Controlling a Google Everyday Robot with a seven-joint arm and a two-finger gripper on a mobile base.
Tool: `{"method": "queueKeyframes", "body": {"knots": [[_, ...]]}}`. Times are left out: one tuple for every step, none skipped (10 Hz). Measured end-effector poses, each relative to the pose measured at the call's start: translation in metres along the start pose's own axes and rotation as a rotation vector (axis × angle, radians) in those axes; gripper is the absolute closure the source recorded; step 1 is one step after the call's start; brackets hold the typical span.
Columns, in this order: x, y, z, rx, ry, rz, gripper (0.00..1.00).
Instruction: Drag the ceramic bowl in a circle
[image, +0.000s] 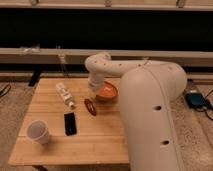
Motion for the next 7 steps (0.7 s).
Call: {"method": "queueKeyframes", "body": {"knots": [[0.002,0.013,-0.006,-0.020,0.006,-0.016,1.00],[0.003,0.035,-0.018,-0.063,0.020,-0.038,1.00],[0.007,0.045,-0.022,-0.087,0.034,-0.046,1.00],[0.019,0.052,-0.028,-0.113,0.060,-0.045,1.00],[0.030,0.054,-0.032,-0.127,0.082,-0.038,1.00],[0.044,0.054,-0.035,-0.136,0.105,-0.028,1.00],[0.060,0.051,-0.038,-0.140,0.130,-0.001,1.00]]}}
